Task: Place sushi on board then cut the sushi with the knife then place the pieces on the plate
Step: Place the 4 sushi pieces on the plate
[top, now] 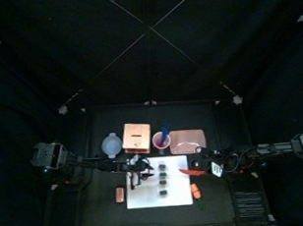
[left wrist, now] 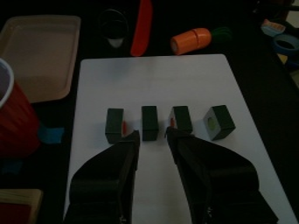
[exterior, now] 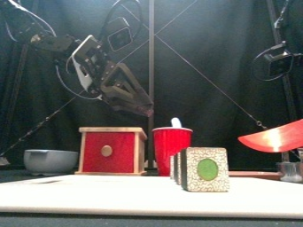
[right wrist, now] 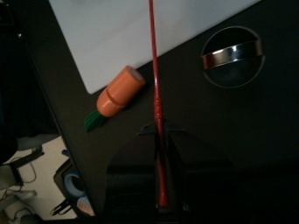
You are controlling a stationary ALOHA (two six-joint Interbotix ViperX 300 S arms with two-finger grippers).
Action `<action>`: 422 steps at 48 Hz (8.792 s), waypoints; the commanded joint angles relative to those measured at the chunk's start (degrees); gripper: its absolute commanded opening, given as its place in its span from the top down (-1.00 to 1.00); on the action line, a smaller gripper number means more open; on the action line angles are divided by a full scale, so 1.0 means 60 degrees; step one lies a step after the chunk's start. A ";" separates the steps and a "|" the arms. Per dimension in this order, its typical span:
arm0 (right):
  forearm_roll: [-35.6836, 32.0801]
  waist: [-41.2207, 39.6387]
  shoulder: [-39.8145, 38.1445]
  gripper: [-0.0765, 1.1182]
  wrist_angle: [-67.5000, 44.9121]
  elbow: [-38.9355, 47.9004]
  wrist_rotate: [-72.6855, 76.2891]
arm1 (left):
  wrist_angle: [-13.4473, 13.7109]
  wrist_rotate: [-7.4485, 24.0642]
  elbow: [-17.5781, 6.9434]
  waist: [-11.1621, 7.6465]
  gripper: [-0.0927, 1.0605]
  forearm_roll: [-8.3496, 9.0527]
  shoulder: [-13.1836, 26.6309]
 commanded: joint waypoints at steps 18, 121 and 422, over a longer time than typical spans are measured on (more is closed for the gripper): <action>0.0396 0.0249 0.0396 -0.31 -0.0337 0.0381 0.0088 | -0.0073 0.0000 -0.0103 0.0088 -0.41 0.0000 0.0103; -0.4922 -0.0044 0.8394 -0.68 -0.5039 -0.4995 0.0044 | -0.0132 -0.0015 0.0938 0.0249 -0.40 -0.0322 0.0146; -0.4204 -0.0366 0.7046 -0.06 -0.3999 -0.4878 0.0088 | -0.0015 0.0000 0.0908 0.0249 -0.40 -0.0483 0.0542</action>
